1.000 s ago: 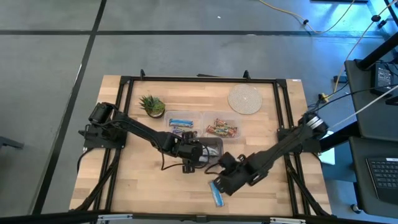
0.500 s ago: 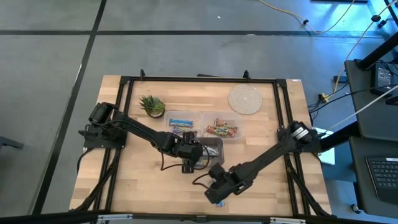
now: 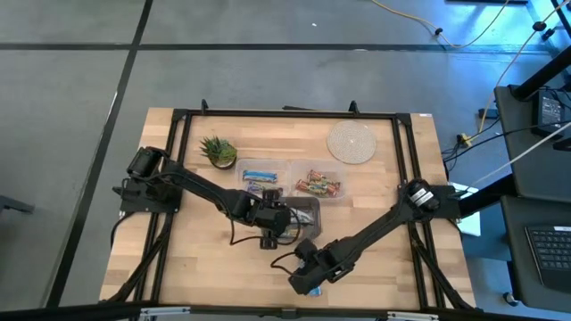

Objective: Pick and place Granola Bars by type
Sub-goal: Put the red granola bar into the right transparent bin

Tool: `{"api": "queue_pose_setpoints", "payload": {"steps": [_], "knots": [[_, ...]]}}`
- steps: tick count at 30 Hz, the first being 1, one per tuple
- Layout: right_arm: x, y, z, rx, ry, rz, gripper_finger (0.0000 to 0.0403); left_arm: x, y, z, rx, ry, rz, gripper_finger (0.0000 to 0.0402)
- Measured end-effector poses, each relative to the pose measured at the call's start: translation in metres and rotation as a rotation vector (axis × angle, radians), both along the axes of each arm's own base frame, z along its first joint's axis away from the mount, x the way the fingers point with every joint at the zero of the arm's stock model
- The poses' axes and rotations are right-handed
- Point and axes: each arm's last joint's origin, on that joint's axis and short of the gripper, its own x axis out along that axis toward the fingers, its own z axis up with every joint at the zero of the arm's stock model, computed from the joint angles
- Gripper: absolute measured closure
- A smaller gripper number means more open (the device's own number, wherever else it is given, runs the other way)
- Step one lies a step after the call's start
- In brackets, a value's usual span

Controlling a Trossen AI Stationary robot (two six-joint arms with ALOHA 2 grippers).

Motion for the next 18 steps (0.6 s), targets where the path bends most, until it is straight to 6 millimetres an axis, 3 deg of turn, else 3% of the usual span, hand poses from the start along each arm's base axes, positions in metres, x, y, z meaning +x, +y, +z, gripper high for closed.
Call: {"api": "queue_pose_setpoints", "payload": {"steps": [7,18], "knots": [[0.004,0.004,-0.025,0.011,0.057,0.009,0.0120,0.000,0.000,0.000,0.004,0.001,-0.006,0.0208],[-0.001,0.001,-0.036,-0.047,0.136,0.007,0.0196,0.000,0.000,0.000,0.004,0.001,-0.006,0.0209]]}}
